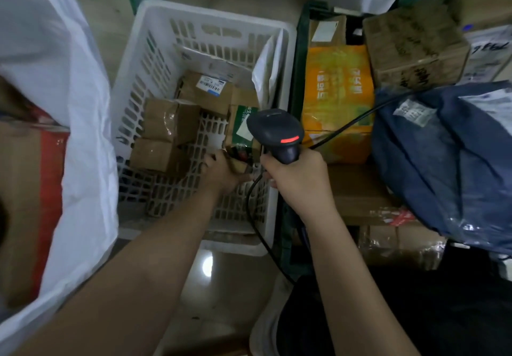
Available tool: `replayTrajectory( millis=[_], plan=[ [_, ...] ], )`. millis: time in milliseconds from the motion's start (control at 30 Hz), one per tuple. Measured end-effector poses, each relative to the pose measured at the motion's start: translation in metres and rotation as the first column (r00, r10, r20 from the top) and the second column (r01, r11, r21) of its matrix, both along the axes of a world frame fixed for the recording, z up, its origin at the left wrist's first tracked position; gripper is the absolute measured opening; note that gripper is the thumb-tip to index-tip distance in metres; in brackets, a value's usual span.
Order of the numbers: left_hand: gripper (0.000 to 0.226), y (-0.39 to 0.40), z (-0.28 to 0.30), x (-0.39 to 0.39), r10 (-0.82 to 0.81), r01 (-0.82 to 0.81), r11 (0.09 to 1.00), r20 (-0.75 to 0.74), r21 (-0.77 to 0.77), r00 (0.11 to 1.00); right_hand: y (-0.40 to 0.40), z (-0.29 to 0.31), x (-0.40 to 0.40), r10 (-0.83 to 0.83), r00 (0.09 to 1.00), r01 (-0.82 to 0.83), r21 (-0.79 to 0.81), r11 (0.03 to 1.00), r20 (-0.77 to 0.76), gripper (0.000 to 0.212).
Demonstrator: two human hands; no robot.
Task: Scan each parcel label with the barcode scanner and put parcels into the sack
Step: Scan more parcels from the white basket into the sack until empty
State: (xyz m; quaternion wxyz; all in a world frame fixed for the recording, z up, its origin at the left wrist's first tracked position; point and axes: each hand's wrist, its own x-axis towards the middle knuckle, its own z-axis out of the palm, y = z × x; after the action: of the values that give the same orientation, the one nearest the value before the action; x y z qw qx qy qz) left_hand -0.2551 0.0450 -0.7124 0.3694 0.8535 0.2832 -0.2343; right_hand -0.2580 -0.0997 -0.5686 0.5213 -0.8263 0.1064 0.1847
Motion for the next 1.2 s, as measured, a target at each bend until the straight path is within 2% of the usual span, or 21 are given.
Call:
replayTrajectory(
  millis=[100, 233, 433, 500, 667, 800, 900, 967, 1033, 1100, 1167, 1200],
  plan=[
    [0.088, -0.001, 0.004, 0.003, -0.022, 0.022, 0.999, 0.019, 0.033, 1.000, 0.001, 0.000, -0.005, 0.014, 1.000, -0.014, -0.004, 1.000, -0.017, 0.020],
    [0.078, 0.005, 0.023, 0.003, 0.035, -0.037, 0.998, 0.043, 0.041, 0.998, 0.003, 0.002, -0.005, -0.006, 1.000, 0.006, 0.016, 1.000, -0.013, 0.021],
    [0.074, 0.016, 0.092, -0.018, 0.139, -0.149, 0.989, 0.225, 0.025, 0.964, 0.001, 0.032, -0.016, -0.107, 0.994, 0.107, 0.164, 0.981, -0.014, 0.019],
    [0.072, 0.016, 0.124, -0.030, 0.147, -0.149, 0.989, 0.319, -0.016, 0.936, 0.002, 0.045, -0.023, -0.153, 0.988, 0.151, 0.197, 0.969, -0.003, 0.025],
    [0.068, 0.011, 0.211, -0.067, 0.185, -0.099, 0.978, 0.544, -0.184, 0.818, 0.000, 0.077, -0.047, -0.265, 0.961, 0.234, 0.267, 0.935, 0.085, 0.024],
    [0.050, 0.014, 0.271, -0.101, 0.225, -0.060, 0.962, 0.642, -0.268, 0.733, 0.001, 0.116, -0.068, -0.324, 0.923, 0.237, 0.360, 0.903, 0.205, 0.018],
    [0.042, 0.026, 0.297, -0.127, 0.309, -0.075, 0.930, 0.653, -0.361, 0.691, 0.005, 0.144, -0.082, -0.323, 0.910, 0.182, 0.447, 0.876, 0.260, 0.015],
    [0.051, 0.037, 0.306, -0.143, 0.358, -0.080, 0.903, 0.639, -0.421, 0.681, 0.010, 0.159, -0.090, -0.318, 0.899, 0.137, 0.496, 0.858, 0.302, 0.022],
    [0.058, 0.048, 0.314, -0.159, 0.400, -0.090, 0.877, 0.612, -0.472, 0.682, 0.018, 0.167, -0.096, -0.314, 0.900, 0.113, 0.535, 0.837, 0.303, 0.022],
    [0.048, 0.061, 0.319, -0.173, 0.438, -0.089, 0.841, 0.573, -0.534, 0.693, 0.031, 0.171, -0.102, -0.297, 0.912, 0.094, 0.561, 0.823, 0.283, 0.020],
    [0.043, 0.074, 0.321, -0.186, 0.453, -0.093, 0.818, 0.536, -0.568, 0.713, 0.044, 0.172, -0.109, -0.270, 0.923, 0.078, 0.555, 0.828, 0.273, 0.033],
    [0.044, 0.081, 0.320, -0.191, 0.444, -0.092, 0.822, 0.532, -0.561, 0.721, 0.051, 0.171, -0.112, -0.255, 0.927, 0.068, 0.547, 0.835, 0.275, 0.033]
  ],
)
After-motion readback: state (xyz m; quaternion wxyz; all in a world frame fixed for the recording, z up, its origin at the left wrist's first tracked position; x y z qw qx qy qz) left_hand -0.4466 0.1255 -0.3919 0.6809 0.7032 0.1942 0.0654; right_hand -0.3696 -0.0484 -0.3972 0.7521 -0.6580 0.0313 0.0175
